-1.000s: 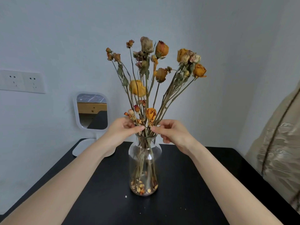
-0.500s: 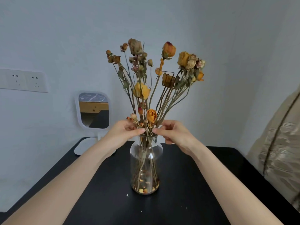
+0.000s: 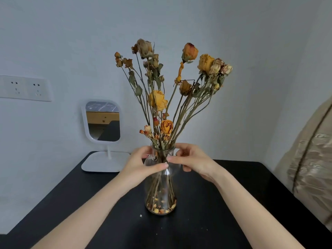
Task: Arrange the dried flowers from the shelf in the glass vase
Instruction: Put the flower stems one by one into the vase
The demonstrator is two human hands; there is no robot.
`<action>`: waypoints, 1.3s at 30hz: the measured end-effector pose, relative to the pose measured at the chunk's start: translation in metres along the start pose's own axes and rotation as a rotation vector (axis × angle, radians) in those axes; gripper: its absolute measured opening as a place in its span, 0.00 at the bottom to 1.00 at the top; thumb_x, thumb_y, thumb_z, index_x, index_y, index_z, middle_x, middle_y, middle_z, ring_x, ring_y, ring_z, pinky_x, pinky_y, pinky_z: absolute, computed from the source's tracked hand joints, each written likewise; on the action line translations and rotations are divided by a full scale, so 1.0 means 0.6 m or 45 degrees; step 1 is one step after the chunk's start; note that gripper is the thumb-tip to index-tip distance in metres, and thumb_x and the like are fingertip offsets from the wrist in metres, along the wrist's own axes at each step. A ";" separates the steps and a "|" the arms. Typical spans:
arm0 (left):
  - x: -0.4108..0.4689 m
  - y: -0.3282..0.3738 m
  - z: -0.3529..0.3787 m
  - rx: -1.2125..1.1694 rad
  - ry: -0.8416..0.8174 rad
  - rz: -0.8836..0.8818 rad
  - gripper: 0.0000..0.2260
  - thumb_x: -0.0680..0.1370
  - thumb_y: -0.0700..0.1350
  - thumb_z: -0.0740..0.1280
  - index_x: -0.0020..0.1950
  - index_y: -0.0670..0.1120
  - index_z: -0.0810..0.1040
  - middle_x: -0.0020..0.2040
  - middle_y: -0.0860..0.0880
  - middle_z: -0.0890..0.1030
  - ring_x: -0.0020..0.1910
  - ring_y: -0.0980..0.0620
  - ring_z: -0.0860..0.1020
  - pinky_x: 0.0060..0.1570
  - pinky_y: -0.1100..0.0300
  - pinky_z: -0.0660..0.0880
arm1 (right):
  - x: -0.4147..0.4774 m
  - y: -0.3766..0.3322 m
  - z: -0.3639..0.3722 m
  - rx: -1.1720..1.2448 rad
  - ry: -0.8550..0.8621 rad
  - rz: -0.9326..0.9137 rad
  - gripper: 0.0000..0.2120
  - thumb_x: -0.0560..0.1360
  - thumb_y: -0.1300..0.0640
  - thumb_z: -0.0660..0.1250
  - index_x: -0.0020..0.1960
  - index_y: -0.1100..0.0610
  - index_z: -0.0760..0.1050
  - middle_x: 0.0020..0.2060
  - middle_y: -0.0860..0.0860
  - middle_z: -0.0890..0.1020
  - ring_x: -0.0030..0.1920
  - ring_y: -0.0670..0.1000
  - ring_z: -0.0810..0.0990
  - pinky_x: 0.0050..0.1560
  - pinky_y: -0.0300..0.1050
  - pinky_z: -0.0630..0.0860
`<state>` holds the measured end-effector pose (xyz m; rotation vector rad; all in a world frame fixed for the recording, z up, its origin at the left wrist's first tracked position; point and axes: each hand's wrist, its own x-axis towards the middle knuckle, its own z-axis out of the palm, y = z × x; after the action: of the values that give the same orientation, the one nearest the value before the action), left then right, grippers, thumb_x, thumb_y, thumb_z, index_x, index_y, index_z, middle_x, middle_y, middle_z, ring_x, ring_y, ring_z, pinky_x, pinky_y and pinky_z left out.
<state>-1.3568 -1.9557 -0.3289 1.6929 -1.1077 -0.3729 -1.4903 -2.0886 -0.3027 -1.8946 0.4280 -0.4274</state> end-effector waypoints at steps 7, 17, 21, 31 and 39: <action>0.007 0.001 0.025 0.308 0.169 0.076 0.26 0.66 0.59 0.73 0.60 0.51 0.74 0.57 0.53 0.73 0.57 0.54 0.70 0.58 0.55 0.71 | -0.002 0.003 0.013 -0.001 0.111 -0.036 0.20 0.70 0.55 0.73 0.60 0.55 0.75 0.30 0.49 0.70 0.27 0.43 0.67 0.26 0.34 0.65; 0.008 0.019 0.003 -0.104 -0.114 -0.068 0.20 0.68 0.49 0.75 0.57 0.57 0.74 0.55 0.59 0.77 0.55 0.61 0.74 0.47 0.70 0.68 | -0.016 -0.001 0.014 -0.070 0.218 -0.075 0.14 0.67 0.50 0.75 0.47 0.53 0.75 0.30 0.48 0.71 0.27 0.43 0.67 0.25 0.33 0.65; 0.005 0.027 -0.005 -0.167 -0.166 -0.086 0.26 0.68 0.48 0.74 0.65 0.51 0.72 0.62 0.54 0.77 0.62 0.55 0.73 0.62 0.57 0.68 | -0.026 -0.005 0.005 -0.079 0.167 -0.073 0.16 0.68 0.51 0.74 0.51 0.52 0.72 0.34 0.50 0.74 0.29 0.44 0.70 0.27 0.35 0.67; 0.014 0.046 -0.019 -0.404 -0.005 -0.042 0.10 0.72 0.48 0.70 0.51 0.49 0.82 0.49 0.53 0.84 0.53 0.55 0.79 0.50 0.64 0.70 | -0.012 -0.046 -0.038 0.071 0.198 -0.167 0.16 0.77 0.61 0.64 0.64 0.59 0.73 0.33 0.50 0.76 0.31 0.48 0.70 0.31 0.35 0.72; 0.019 0.048 -0.020 -0.434 -0.006 -0.065 0.12 0.69 0.50 0.72 0.51 0.49 0.82 0.49 0.54 0.84 0.54 0.55 0.79 0.56 0.61 0.70 | 0.008 -0.060 -0.033 0.016 0.202 -0.201 0.10 0.78 0.64 0.62 0.39 0.59 0.76 0.34 0.53 0.75 0.31 0.47 0.69 0.30 0.34 0.70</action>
<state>-1.3569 -1.9592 -0.2958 1.4201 -0.9450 -0.5642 -1.4923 -2.0947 -0.2620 -1.8960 0.3805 -0.6873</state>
